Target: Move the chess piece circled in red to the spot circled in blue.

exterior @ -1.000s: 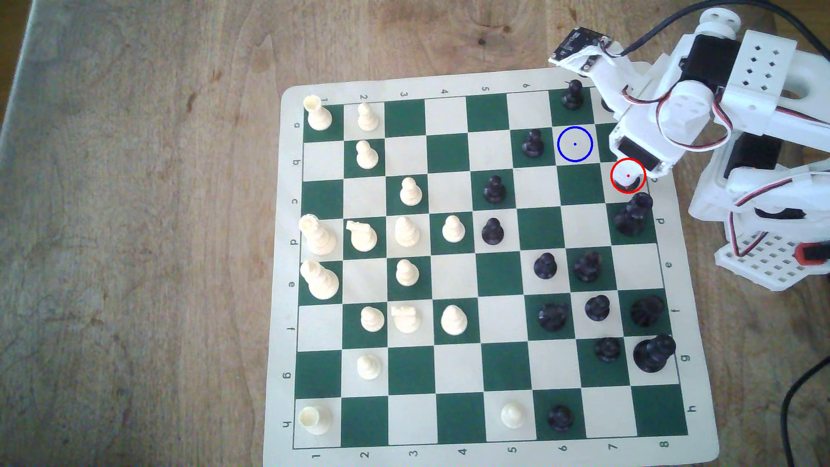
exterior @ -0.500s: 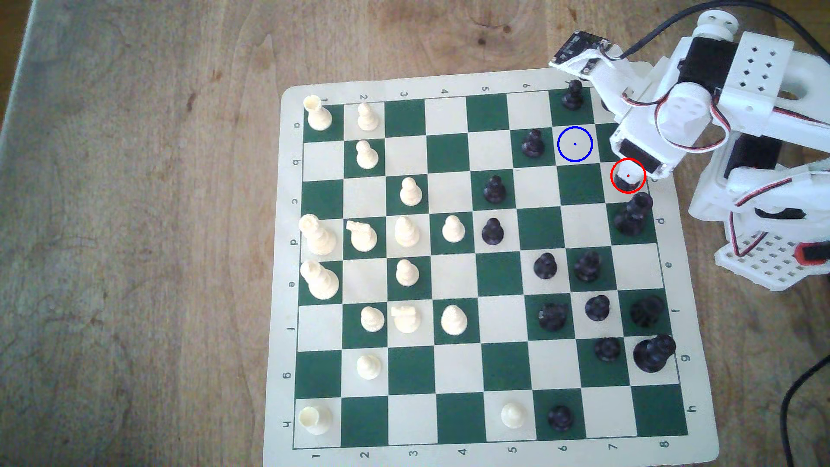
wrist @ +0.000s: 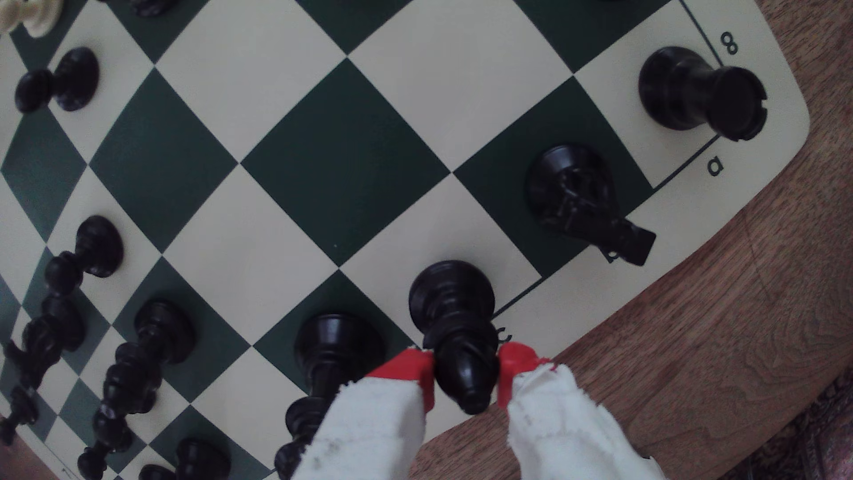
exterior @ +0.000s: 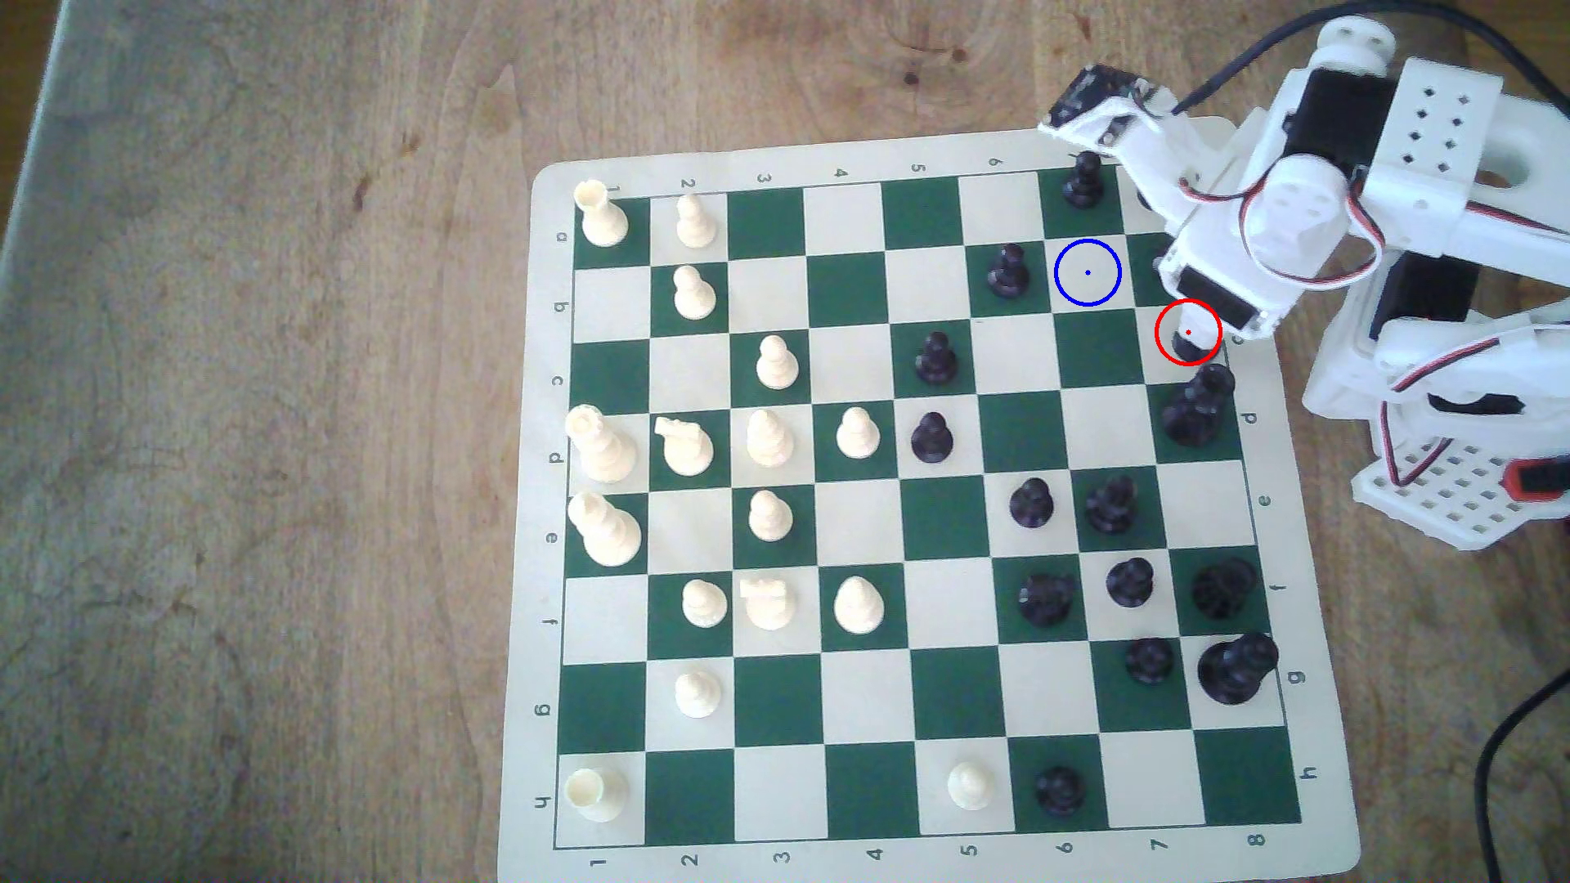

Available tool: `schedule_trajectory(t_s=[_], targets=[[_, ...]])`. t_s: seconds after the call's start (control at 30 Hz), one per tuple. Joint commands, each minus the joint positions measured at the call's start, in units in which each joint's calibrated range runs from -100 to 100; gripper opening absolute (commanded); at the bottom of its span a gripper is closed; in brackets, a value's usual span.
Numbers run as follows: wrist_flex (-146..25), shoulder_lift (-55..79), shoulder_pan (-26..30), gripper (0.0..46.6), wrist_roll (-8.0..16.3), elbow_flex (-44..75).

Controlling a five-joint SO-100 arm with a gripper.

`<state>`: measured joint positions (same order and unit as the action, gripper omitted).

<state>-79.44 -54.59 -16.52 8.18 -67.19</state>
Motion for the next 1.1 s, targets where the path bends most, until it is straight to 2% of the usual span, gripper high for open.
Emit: schedule_trajectory(t_s=[0.0,0.37,1.07], targets=[[-2.70,-0.59,-0.65,0.2,-0.44,8.26],[-4.01,5.69,-1.74,0.2,-2.05,21.14],[12.20,20.55,-5.34,0.2,-4.35,17.60]])
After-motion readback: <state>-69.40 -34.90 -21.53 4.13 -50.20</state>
